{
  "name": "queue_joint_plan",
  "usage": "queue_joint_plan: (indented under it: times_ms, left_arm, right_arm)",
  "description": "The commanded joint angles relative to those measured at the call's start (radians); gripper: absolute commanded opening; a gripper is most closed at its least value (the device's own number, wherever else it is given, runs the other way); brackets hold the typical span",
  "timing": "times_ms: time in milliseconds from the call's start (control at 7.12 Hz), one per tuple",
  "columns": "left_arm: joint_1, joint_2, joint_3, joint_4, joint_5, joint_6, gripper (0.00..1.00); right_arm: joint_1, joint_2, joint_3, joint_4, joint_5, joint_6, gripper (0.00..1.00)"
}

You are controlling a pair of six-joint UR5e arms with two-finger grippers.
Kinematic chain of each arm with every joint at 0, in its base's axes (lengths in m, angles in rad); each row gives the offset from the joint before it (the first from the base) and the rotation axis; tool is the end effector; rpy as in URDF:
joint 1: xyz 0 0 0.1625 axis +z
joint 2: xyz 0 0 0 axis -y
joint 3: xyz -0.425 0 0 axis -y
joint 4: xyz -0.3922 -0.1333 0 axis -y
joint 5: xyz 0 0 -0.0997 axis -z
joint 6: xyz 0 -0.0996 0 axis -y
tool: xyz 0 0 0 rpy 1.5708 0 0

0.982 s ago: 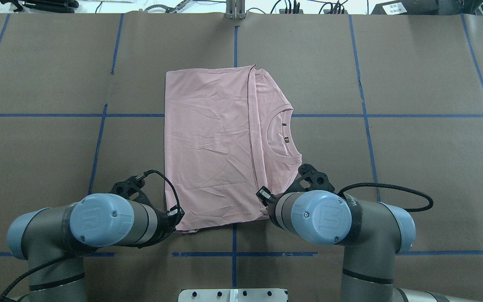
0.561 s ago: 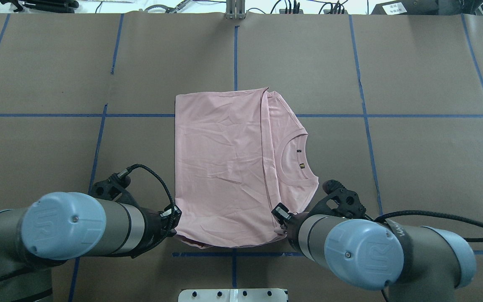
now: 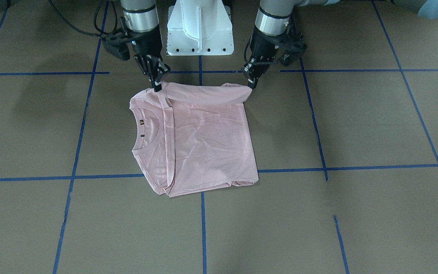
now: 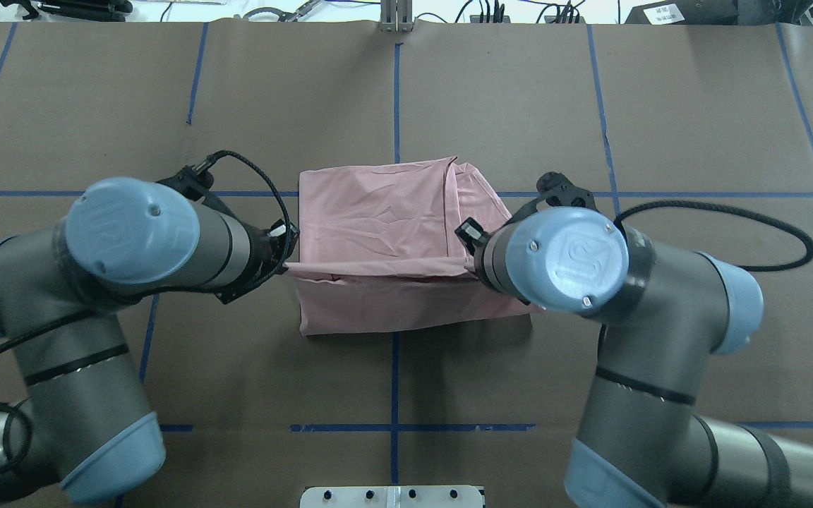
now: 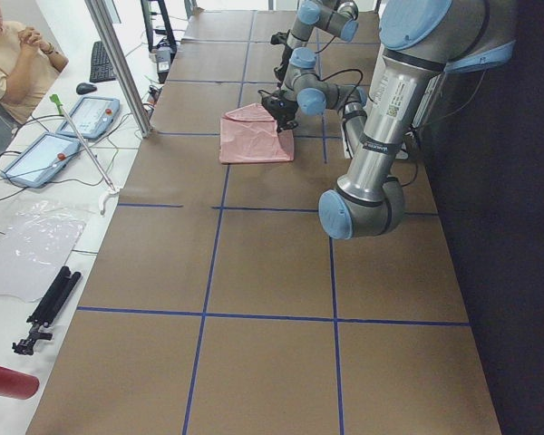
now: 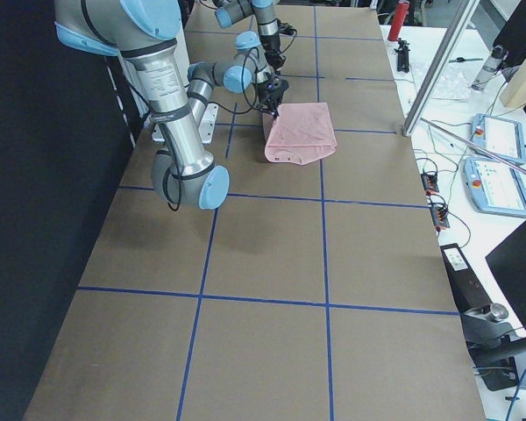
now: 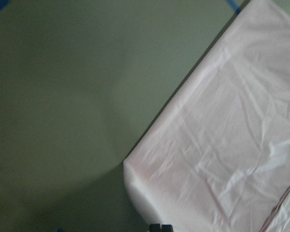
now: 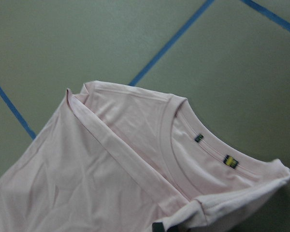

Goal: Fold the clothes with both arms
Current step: 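Lift the near edge with both grippers and fold it over toward the far edge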

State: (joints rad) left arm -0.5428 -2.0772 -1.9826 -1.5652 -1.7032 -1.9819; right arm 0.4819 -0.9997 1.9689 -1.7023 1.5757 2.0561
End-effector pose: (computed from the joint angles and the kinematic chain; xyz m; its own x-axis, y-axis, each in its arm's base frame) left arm 0.4375 -0.4042 0.2041 0.3112 -0.6504 -0.6929 0.5967 0.7012 -0.3902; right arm -0.4634 -0.3923 0.1893 0.3098 0.6885 0.6558 -0.6837 0.6406 -0.3495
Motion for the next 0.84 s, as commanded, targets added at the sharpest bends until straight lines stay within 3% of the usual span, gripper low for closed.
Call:
queue_joint_plan:
  times_ms: [0,140,281,561,702]
  left_arm:
    - [-0.072,-0.075,0.219,-0.12,0.072,0.09,0.0]
    - [-0.086,-0.081,0.272,-0.177,0.091,0.09,0.0]
    - [-0.085,-0.084,0.275,-0.18,0.093,0.09,0.0]
    - [-0.085,-0.151,0.385,-0.202,0.105,0.09,0.0]
    - [-0.086,-0.179,0.477,-0.284,0.131,0.092,0.0]
  right_arm:
    - [0.119,0.167,-0.347,0.14,0.058,-0.031,0.0]
    - [0.147,0.214,-0.454,0.201,0.078,-0.034,0.0]
    - [0.155,0.233,-0.502,0.213,0.084,-0.042,0.0]
    - [0.162,0.236,-0.54,0.216,0.084,-0.089,0.0]
    - [0.164,0.246,-0.568,0.228,0.084,-0.097,0.03]
